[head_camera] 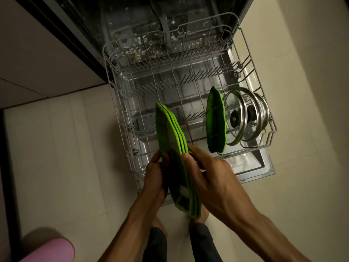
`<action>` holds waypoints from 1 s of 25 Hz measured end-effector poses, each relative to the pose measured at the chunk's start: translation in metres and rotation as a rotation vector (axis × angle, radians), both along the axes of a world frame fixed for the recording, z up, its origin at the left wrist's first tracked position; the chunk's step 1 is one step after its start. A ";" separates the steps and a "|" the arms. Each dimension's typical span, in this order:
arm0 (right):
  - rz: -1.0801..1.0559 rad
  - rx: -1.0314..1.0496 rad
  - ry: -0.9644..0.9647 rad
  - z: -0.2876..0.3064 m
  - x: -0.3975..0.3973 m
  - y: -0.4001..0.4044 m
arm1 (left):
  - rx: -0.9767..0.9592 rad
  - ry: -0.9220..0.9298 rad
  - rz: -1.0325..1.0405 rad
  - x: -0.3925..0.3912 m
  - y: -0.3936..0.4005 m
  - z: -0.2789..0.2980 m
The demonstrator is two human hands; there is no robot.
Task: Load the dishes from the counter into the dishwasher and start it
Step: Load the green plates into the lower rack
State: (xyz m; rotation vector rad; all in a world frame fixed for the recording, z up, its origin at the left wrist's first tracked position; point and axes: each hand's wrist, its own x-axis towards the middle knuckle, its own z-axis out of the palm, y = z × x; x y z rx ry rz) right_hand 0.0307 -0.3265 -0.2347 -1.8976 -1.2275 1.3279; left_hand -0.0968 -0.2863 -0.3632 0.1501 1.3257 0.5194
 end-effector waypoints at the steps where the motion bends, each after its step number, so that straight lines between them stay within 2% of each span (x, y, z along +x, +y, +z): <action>1: 0.027 0.006 -0.065 0.000 -0.002 0.001 | -0.010 0.021 0.012 0.000 -0.001 -0.001; 4: 0.057 -0.002 -0.165 -0.002 -0.004 0.003 | -0.069 -0.018 0.054 0.000 -0.003 0.000; 7: 0.069 -0.007 -0.201 -0.003 -0.003 0.006 | -0.016 0.011 0.057 0.001 -0.005 0.001; 13: 0.068 -0.040 -0.110 0.003 0.003 0.011 | 0.000 0.119 0.014 -0.003 -0.005 0.001; 18: 0.089 0.007 -0.156 0.007 0.001 0.010 | 0.031 0.080 0.051 -0.005 -0.003 0.002; 25: 0.123 -0.051 -0.294 0.021 -0.001 0.007 | 0.019 -0.115 0.122 -0.003 -0.003 0.003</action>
